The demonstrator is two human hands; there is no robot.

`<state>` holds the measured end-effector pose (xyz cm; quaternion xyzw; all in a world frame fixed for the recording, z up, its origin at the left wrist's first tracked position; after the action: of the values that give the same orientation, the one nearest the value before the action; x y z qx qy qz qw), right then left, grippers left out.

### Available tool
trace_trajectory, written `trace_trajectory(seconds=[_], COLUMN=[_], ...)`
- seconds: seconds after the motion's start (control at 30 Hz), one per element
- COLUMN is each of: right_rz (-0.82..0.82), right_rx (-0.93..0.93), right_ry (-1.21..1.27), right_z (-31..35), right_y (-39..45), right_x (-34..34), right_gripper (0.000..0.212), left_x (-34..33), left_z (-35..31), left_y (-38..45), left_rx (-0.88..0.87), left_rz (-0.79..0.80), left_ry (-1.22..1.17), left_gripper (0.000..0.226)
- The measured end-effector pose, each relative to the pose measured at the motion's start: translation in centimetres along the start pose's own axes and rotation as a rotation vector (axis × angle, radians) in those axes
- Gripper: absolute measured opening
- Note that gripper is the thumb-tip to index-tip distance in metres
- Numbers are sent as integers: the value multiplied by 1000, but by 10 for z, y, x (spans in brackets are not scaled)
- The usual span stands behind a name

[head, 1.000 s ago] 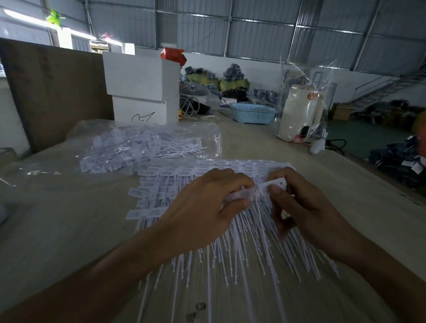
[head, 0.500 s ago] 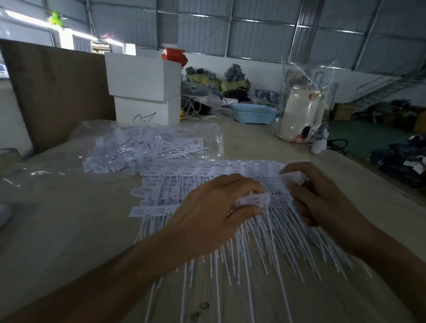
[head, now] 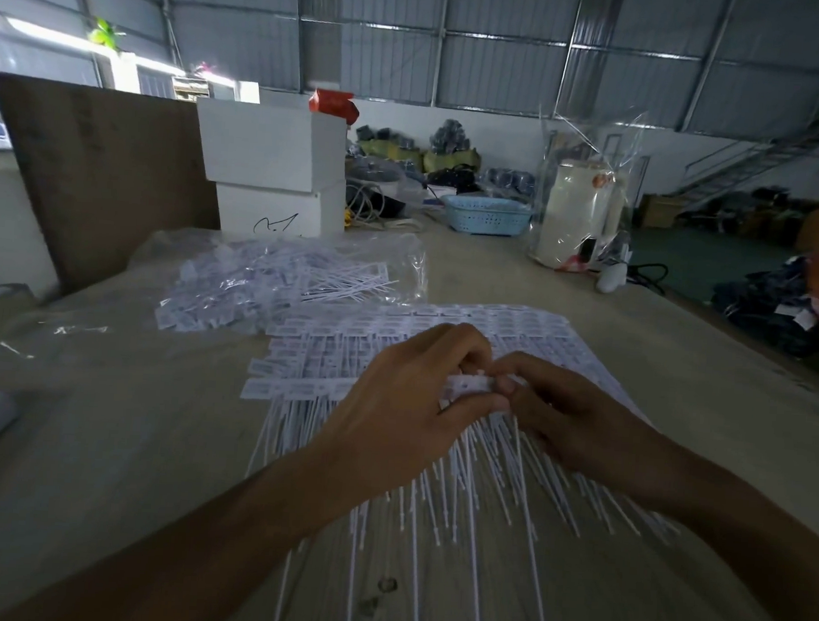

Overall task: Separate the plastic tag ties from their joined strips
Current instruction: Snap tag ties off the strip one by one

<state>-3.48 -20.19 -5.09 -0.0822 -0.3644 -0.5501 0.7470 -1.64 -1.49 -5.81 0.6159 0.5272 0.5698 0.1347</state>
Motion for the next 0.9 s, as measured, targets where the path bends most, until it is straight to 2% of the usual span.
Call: trace_trajectory(seconds=[0.13,0.2,0.27,0.33,0.47,0.6,0.73,0.9], right_rz=[111,167,184,148,44,-19,-110,-164], right_rx=[-106,-93,-67,-76,-134,-132,-137,-168], right_ry=[318,367,395,442,518,593,587,573], right_z=[-6,-8,-9,-12,-17,-15,-7,-5], right_y=[-1,-2,-2,0,1,1,2,-1], right_x=[4,5,7,11,17,10,8,6], right_gripper=[34,38,33,34,48,49,45,72], left_x=[0,-1,0,2,6,4,5,4], left_z=[-2,-1,0,3,11,11,11,6], left_y=[-1,-2,-1,1,2,0,0,0], left_rx=[-33,-26,-6,39,58,58,57,20], left_rz=[-19,-8,17,70,137,122,100,72], left_ry=[-23,-31,-54,-77,-29,102,119,120], left_gripper=[21,20,22,26,30,31,26,20])
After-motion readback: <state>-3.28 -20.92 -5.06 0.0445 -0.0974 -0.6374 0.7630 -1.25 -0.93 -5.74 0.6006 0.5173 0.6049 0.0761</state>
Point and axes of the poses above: each hand's wrist, its own y-axis towards the middle knuckle, its own x-axis out of the back of the hand, z = x × y, the point moved 1 cm from there along y, towards the middle knuckle
